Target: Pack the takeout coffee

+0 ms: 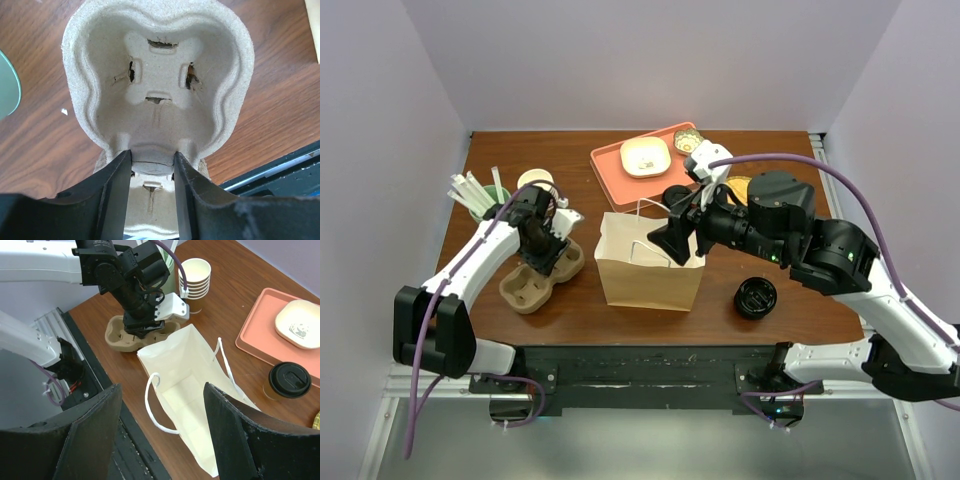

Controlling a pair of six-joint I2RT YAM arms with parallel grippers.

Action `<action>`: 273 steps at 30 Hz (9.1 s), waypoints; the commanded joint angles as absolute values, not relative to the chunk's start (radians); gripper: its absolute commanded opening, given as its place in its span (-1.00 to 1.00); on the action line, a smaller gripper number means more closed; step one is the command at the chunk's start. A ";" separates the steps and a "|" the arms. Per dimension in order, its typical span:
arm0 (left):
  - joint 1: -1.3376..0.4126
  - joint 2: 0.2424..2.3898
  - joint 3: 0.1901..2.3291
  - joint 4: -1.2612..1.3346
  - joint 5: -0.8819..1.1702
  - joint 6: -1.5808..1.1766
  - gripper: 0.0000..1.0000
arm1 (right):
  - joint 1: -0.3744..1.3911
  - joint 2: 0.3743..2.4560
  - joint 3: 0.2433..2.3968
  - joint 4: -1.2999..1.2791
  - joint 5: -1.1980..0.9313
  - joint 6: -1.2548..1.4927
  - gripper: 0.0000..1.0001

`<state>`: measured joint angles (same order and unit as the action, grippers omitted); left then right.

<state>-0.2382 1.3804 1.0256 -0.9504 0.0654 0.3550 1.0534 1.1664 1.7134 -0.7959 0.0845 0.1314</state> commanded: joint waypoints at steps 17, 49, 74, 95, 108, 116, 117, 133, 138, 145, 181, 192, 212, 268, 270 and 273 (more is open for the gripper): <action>-0.265 1.393 1.074 -0.956 -0.005 0.282 -0.31 | 1.055 1.106 1.695 -0.733 0.087 0.156 0.40; -0.255 1.467 1.345 -1.049 -0.170 -0.300 0.99 | 1.055 1.045 1.623 -0.680 0.127 0.164 0.40; -0.253 1.262 1.134 -0.916 -0.104 -0.725 0.59 | 1.054 1.023 1.568 -0.627 0.199 0.198 0.40; -0.327 1.445 1.190 -0.907 0.038 0.106 0.21 | 1.055 1.066 1.609 -0.689 0.186 0.222 0.38; -0.327 1.500 1.184 -0.940 0.078 0.094 0.14 | 1.055 1.072 1.597 -0.678 0.173 0.193 0.39; -0.327 1.554 1.201 -0.957 0.066 0.089 0.11 | 1.055 1.072 1.595 -0.686 0.181 0.158 0.41; -0.327 1.565 1.207 -0.959 0.061 0.089 0.11 | 1.055 1.074 1.595 -0.687 0.186 0.150 0.41; -0.344 1.638 1.279 -1.022 0.028 0.054 0.08 | 1.054 1.108 1.606 -0.692 0.183 0.106 0.44; -0.368 1.632 1.293 -1.029 0.018 0.026 0.05 | 1.055 1.114 1.608 -0.686 0.172 0.106 0.44; -0.390 1.681 1.411 -1.117 -0.129 -0.034 0.10 | 1.054 1.112 1.614 -0.706 0.169 0.104 0.44; -0.408 1.990 1.612 -0.957 -0.315 0.140 -0.13 | 1.055 1.161 1.612 -0.696 0.193 0.092 0.45; -0.410 2.023 1.743 -0.888 -0.310 0.207 -0.12 | 1.055 1.181 1.620 -0.680 0.201 0.081 0.46; -0.408 1.709 1.390 -1.000 -0.325 -0.221 0.03 | 1.055 1.180 1.615 -0.644 0.146 0.136 0.44; -0.344 1.718 1.471 -1.020 -0.253 -0.204 -0.36 | 1.055 1.175 1.609 -0.637 0.141 0.166 0.41; -0.344 1.715 1.491 -1.045 -0.270 -0.209 -0.35 | 1.055 1.175 1.606 -0.635 0.141 0.167 0.41; -0.344 1.717 1.471 -1.042 -0.273 -0.213 -0.35 | 1.055 1.178 1.608 -0.630 0.135 0.166 0.42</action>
